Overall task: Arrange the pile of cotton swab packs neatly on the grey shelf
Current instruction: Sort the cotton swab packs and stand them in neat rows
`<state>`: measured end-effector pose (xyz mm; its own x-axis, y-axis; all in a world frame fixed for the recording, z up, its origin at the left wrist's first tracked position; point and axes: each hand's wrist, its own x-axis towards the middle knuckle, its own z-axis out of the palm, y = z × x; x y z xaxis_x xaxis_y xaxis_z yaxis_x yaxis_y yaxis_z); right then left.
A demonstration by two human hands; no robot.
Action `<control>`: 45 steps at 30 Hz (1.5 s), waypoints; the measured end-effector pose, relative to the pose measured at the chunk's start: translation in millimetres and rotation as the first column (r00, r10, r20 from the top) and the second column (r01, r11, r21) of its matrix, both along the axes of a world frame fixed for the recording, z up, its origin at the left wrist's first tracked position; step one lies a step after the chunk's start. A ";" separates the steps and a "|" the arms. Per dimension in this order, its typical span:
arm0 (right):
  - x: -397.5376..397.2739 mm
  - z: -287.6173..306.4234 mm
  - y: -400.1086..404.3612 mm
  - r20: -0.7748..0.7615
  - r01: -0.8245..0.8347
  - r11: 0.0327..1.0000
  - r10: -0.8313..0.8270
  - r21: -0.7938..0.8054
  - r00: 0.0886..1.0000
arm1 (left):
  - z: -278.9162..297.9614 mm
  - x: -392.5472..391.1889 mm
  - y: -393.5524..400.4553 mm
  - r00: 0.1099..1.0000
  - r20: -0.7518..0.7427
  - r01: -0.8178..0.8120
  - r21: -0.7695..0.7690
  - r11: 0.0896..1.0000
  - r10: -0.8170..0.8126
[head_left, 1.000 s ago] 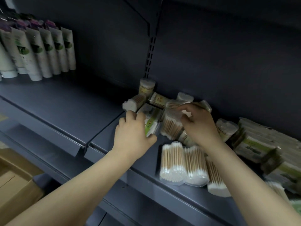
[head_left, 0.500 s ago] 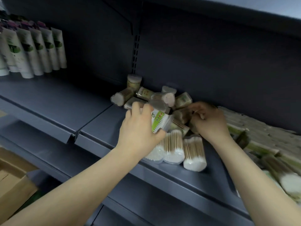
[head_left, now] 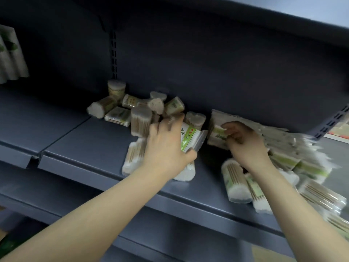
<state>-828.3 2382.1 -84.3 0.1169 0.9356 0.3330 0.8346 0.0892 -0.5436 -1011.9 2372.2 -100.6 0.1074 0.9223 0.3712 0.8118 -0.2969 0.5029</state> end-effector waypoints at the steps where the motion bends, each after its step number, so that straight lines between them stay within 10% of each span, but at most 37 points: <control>1: 5.0 0.0 -2.6 0.010 0.006 1.000 -0.006 0.000 1.000 | -0.1 5.8 0.2 1.000 0.000 0.008 0.001 1.000 -0.008; 45: 54.2 -5.3 7.8 0.091 -0.092 0.995 0.095 -0.035 0.991 | -5.4 88.0 71.9 0.972 0.234 0.052 -0.062 0.997 -0.036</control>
<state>-774.1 2390.0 -89.6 -0.0014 0.9511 0.3089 0.8703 0.1533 -0.4680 -923.9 2444.1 -106.0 0.0664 0.9423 0.3282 0.6575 -0.2888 0.6959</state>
